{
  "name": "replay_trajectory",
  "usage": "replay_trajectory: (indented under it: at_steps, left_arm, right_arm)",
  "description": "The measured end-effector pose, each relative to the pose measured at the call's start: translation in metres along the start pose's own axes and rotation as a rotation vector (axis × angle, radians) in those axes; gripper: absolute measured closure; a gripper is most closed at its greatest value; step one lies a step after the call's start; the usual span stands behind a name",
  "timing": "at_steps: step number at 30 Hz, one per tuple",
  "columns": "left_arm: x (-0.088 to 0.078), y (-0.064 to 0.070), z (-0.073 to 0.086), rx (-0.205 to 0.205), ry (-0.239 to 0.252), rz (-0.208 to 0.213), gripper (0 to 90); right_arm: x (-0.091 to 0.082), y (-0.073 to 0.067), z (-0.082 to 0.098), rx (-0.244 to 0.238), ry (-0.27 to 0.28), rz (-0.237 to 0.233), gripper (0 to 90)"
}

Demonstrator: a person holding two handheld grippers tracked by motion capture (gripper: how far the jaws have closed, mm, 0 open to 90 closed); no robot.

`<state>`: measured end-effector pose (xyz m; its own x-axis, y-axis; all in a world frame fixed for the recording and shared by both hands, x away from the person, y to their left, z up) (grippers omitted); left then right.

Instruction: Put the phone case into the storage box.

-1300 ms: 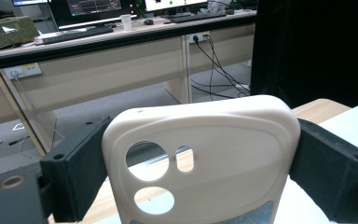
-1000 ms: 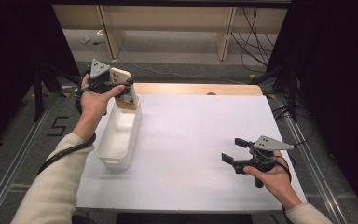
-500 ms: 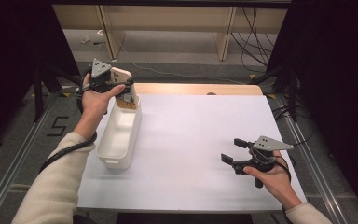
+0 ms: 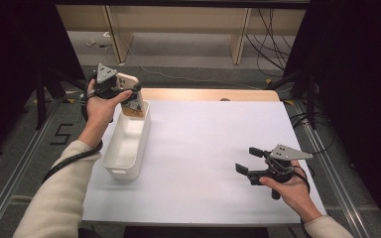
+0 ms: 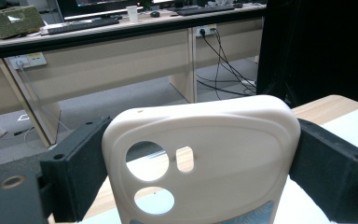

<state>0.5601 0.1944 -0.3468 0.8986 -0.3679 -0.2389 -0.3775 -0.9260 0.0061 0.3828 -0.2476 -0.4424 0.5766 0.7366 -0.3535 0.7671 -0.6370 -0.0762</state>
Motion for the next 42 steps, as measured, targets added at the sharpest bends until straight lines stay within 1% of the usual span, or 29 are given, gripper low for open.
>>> replay_trajectory:
  at_steps: [8,12,18,25,30,39,42]
  left_arm:
    - [0.002,-0.001,0.000,0.002,-0.006,-0.007,10.6]
    - [0.004,-0.002,0.002,-0.007,-0.010,-0.011,10.6]
    - [0.005,-0.004,0.002,-0.007,-0.010,-0.016,10.6]
    - [0.007,-0.006,0.008,-0.015,-0.021,-0.023,10.5]
    - [0.010,-0.008,0.008,-0.021,-0.024,-0.032,10.5]
    - [0.012,-0.008,0.009,-0.024,-0.030,-0.032,10.6]
    - [0.013,-0.007,0.009,-0.018,-0.033,-0.031,10.6]
  right_arm:
    - [0.000,0.000,0.000,0.003,0.002,-0.004,16.1]
    - [0.000,0.000,0.000,0.004,0.003,-0.006,16.1]
    - [0.000,0.000,0.000,0.005,0.002,-0.006,16.2]
    - [0.000,0.001,0.000,0.011,-0.002,-0.007,16.8]
    - [0.000,0.001,0.001,0.012,-0.003,-0.008,16.8]
    - [0.000,0.001,0.001,0.016,-0.009,-0.015,17.8]
    - [0.000,0.001,0.001,0.019,-0.005,-0.017,17.8]
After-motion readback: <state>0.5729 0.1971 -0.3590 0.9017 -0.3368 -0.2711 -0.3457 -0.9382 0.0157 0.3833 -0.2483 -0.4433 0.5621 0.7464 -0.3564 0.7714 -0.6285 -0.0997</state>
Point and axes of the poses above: each handheld gripper's, and its own axes: x roughly forward along the jaws, z roughly out of its underside, y roughly to its right, the point moved 4 cm from there along x, roughly forward along the jaws, and after that the axes turned 3 degrees about -x, right-handed, at the moved point
